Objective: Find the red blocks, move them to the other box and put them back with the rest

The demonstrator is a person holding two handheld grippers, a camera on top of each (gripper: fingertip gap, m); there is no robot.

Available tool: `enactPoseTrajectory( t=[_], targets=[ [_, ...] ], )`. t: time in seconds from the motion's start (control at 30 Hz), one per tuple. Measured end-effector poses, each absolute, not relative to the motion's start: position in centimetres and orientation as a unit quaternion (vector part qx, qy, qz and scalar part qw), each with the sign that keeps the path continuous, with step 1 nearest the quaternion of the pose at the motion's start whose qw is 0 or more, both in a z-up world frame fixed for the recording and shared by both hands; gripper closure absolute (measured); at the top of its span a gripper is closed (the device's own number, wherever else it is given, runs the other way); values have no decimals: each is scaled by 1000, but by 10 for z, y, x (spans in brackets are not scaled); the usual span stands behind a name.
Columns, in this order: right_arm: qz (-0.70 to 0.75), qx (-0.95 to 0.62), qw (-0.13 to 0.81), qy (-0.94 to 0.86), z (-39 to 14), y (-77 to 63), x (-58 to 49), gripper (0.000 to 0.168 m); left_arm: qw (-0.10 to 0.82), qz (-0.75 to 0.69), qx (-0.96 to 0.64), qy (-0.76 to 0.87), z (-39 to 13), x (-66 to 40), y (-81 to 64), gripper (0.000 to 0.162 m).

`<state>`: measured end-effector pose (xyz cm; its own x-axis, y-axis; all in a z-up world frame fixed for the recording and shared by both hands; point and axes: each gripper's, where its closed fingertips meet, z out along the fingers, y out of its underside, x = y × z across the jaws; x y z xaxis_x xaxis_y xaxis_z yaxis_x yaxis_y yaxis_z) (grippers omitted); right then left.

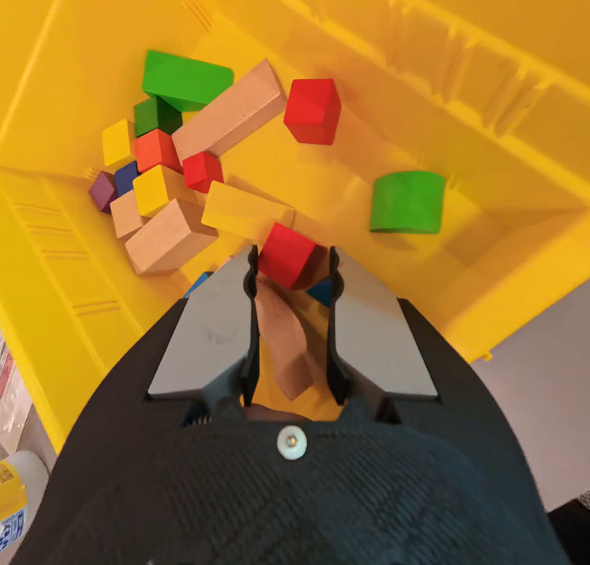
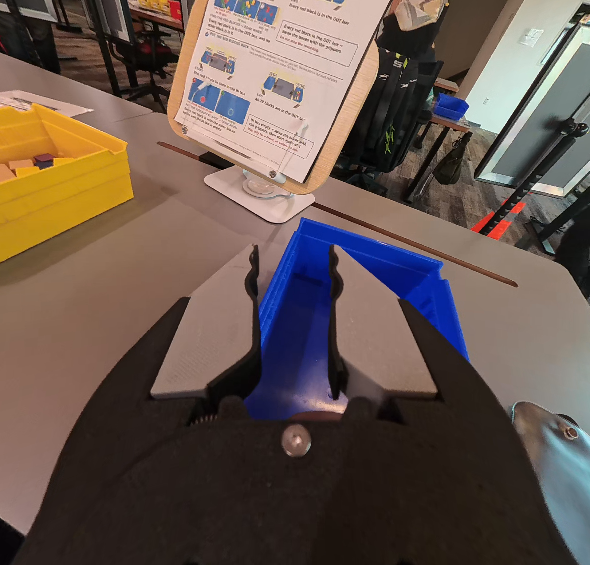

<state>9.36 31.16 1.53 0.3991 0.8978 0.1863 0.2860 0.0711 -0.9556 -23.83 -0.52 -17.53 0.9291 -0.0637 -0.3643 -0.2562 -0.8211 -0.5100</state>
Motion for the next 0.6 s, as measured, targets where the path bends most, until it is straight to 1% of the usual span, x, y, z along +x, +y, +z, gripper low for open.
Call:
enactPoseTrajectory(
  t=[0.23,0.33,0.4,0.47,0.53,0.6],
  targets=[
    [278,-615,558,-482,18,304,91,127,274,176,-941,89,-176,-241,-2,123],
    [282,-610,555,-490,19,298,89,127,309,235,-919,73,-151,-254,4,124],
    [288,-606,551,-497,19,293,86,127,370,292,-880,60,-114,-261,12,124],
    [298,-602,544,-503,18,288,82,127,451,359,-814,71,-66,-259,19,124],
    [316,-597,533,-510,16,280,77,127,574,420,-697,87,-3,-239,19,123],
    [344,-587,516,-520,17,266,70,126,704,402,-571,131,46,-189,9,123]
  ],
)
